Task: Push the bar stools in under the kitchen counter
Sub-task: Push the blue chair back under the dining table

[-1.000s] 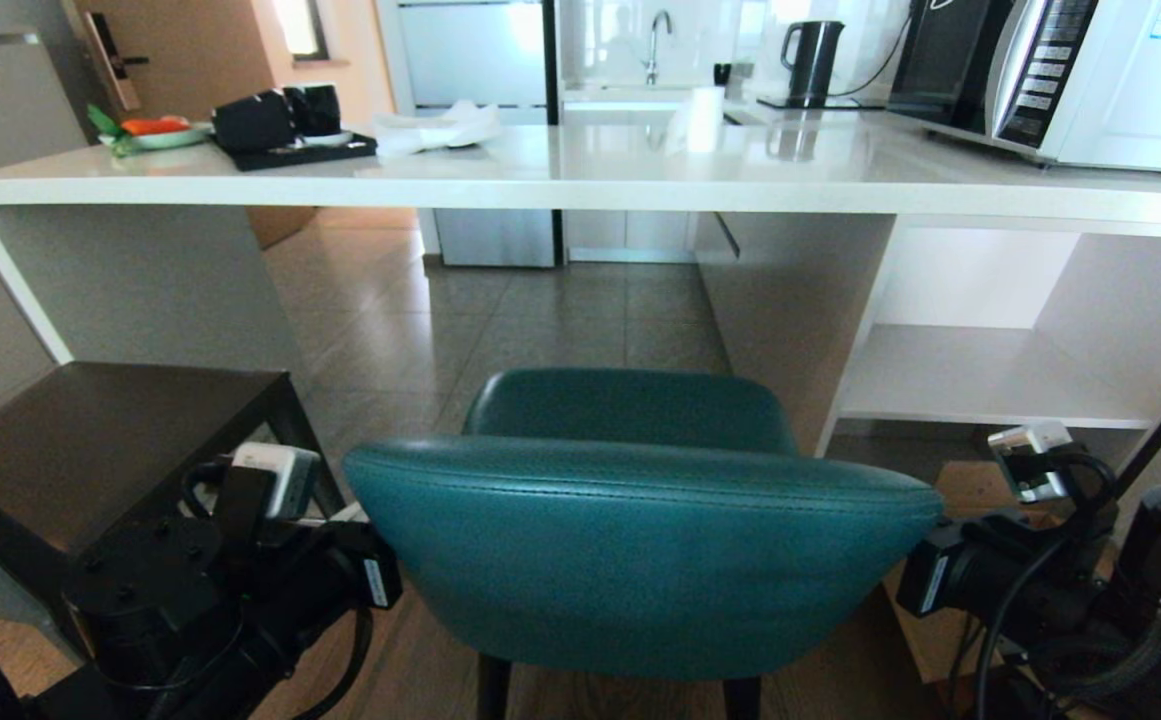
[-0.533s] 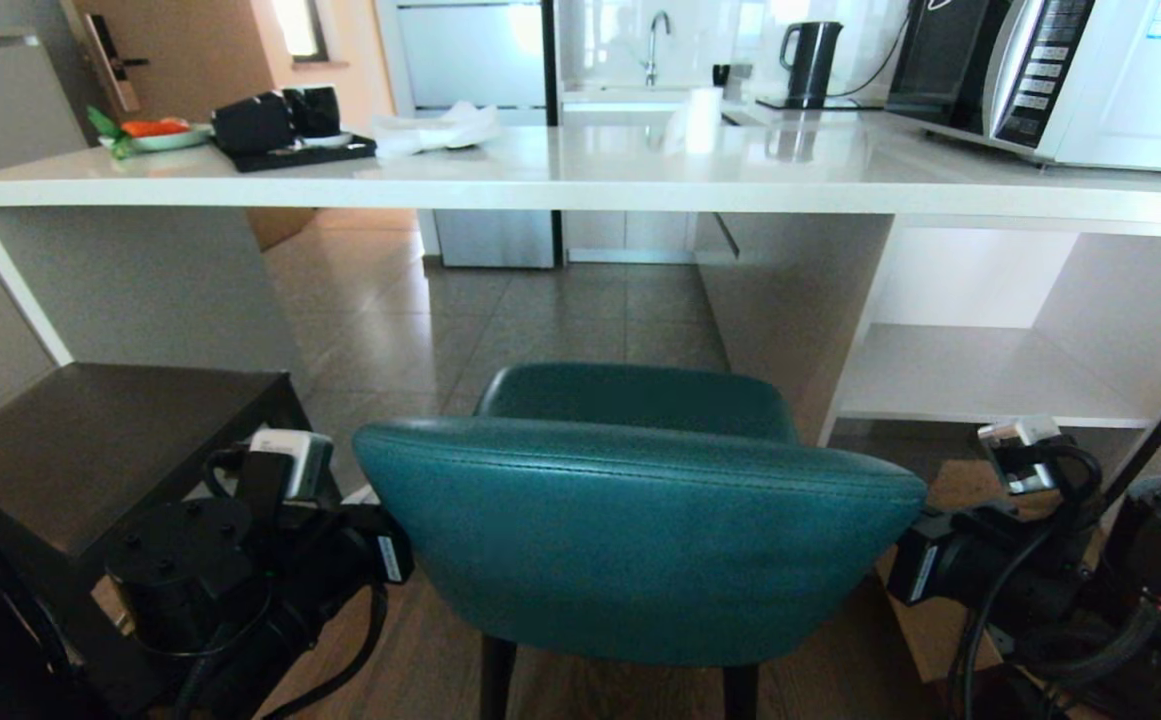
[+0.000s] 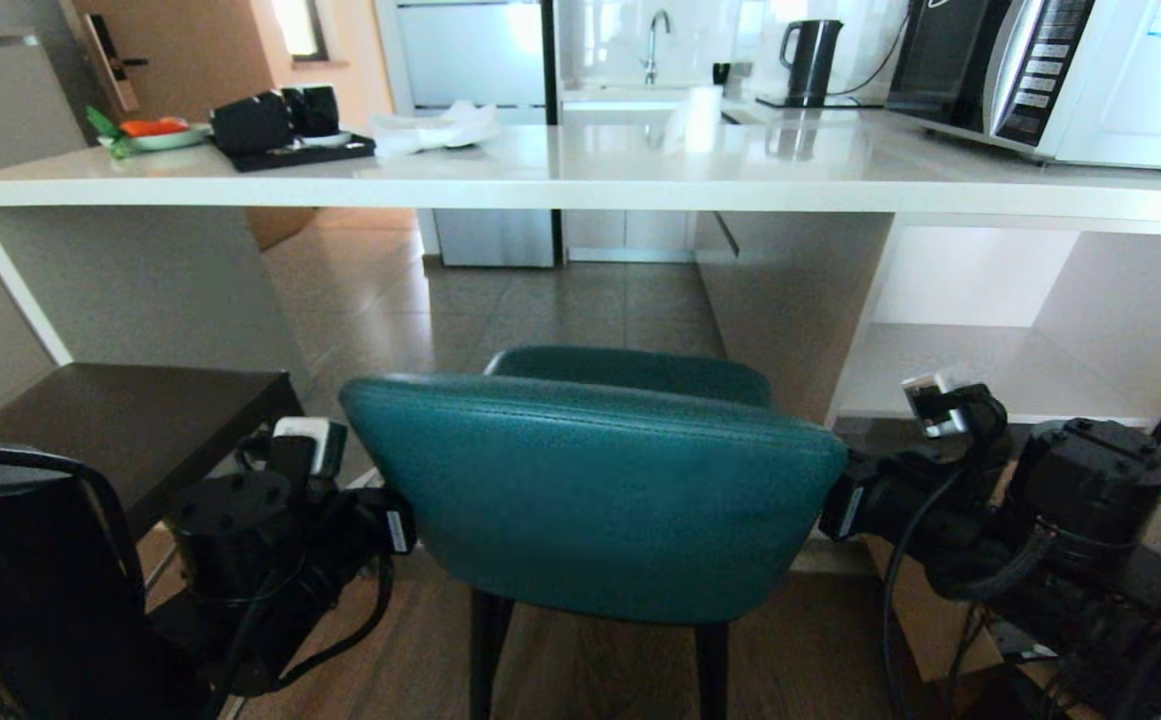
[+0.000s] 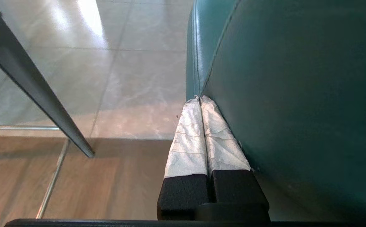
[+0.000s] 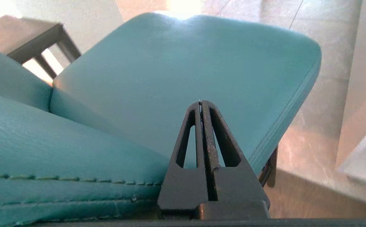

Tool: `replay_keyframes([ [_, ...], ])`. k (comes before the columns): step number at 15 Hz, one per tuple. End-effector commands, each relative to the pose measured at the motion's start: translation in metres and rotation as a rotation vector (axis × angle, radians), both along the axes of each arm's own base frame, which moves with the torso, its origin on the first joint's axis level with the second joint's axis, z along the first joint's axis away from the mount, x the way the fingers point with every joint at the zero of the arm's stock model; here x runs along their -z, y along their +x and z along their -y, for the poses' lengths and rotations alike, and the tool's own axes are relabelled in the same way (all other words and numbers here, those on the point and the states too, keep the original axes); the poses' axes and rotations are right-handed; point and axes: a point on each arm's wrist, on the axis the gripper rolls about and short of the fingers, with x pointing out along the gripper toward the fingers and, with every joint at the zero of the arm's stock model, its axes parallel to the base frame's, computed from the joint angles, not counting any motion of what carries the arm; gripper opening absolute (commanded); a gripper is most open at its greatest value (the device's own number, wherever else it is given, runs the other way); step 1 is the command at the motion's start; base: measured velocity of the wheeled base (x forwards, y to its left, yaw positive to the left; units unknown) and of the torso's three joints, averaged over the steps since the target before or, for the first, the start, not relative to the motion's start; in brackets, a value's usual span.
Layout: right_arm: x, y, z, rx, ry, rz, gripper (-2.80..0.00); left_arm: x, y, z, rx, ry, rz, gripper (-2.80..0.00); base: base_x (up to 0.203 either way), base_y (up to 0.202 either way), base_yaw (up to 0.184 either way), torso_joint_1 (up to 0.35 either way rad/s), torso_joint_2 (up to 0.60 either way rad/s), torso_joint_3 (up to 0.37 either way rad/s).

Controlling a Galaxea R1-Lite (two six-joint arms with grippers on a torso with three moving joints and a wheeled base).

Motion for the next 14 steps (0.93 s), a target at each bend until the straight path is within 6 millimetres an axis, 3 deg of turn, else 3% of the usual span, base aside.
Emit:
replay_keyframes([
  [1,0.007,0.01,-0.003,0.016,-0.006,-0.01,-2.8,0.006,0.01,0.003,-0.005,0.0,-0.001,-2.8,0.0,0.0,0.0,0.0,0.0,0.0],
  [4,0.013,0.016,0.0,0.034,-0.001,-0.001,-2.8,0.003,0.028,0.008,0.01,-0.016,0.043,-2.8,0.0,0.0,0.0,0.0,0.0,0.0],
  [7,0.013,0.029,0.0,0.038,0.023,0.049,-2.8,0.007,0.019,0.017,0.066,0.001,0.023,-2.8,0.0,0.0,0.0,0.0,0.0,0.0],
  [11,0.005,0.05,-0.023,-0.02,0.014,0.149,-2.8,0.018,0.002,0.014,0.081,0.03,-0.048,-2.8,0.0,0.0,0.0,0.0,0.0,0.0],
  [14,0.012,0.053,-0.024,-0.014,0.006,0.133,-2.8,0.021,0.007,0.017,0.084,0.028,-0.045,-2.8,0.0,0.0,0.0,0.0,0.0,0.0],
])
